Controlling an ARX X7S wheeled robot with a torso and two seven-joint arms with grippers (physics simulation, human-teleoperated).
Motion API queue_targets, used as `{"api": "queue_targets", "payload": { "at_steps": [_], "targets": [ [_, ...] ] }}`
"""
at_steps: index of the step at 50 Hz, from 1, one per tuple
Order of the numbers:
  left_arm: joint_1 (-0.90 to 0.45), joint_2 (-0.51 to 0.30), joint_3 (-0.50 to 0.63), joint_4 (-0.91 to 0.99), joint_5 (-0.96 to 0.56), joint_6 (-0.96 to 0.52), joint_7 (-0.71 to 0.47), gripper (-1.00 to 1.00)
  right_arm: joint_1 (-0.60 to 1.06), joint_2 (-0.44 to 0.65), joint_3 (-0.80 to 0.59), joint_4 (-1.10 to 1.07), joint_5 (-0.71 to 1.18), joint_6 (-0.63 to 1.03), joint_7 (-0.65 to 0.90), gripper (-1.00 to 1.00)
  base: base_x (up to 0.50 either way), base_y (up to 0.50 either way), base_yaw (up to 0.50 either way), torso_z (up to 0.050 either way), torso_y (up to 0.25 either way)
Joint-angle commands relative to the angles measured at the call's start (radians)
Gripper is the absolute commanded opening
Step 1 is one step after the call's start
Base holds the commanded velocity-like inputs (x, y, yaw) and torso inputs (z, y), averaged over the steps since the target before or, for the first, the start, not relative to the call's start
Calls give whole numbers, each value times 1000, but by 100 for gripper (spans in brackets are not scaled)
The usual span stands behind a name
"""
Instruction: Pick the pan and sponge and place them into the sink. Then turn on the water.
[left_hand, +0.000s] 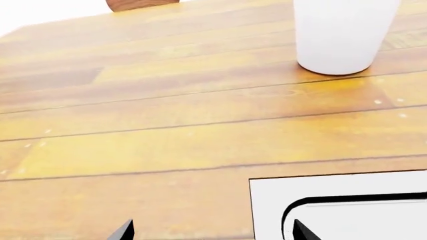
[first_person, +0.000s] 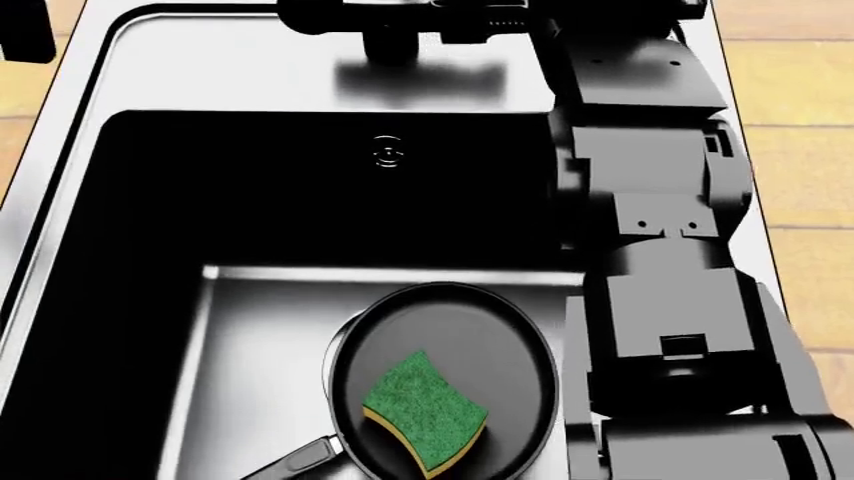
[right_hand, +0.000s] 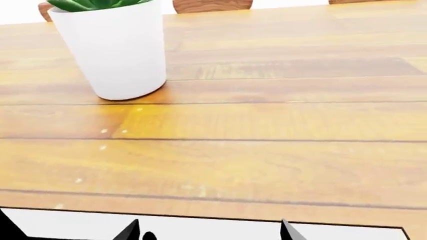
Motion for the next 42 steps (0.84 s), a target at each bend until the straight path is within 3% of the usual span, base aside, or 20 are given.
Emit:
{"api": "queue_targets", "payload": {
  "at_steps": [1, 42],
  "targets": [
    [2, 13, 0, -20, 3, 8, 7, 100, 1, 17, 17, 1, -14, -5, 27, 100, 0, 0, 0, 0, 0],
    [26, 10, -6, -9, -5, 9, 1, 100, -57, 70, 74, -102, 34, 72, 74, 100, 0, 0, 0, 0, 0]
  ]
}}
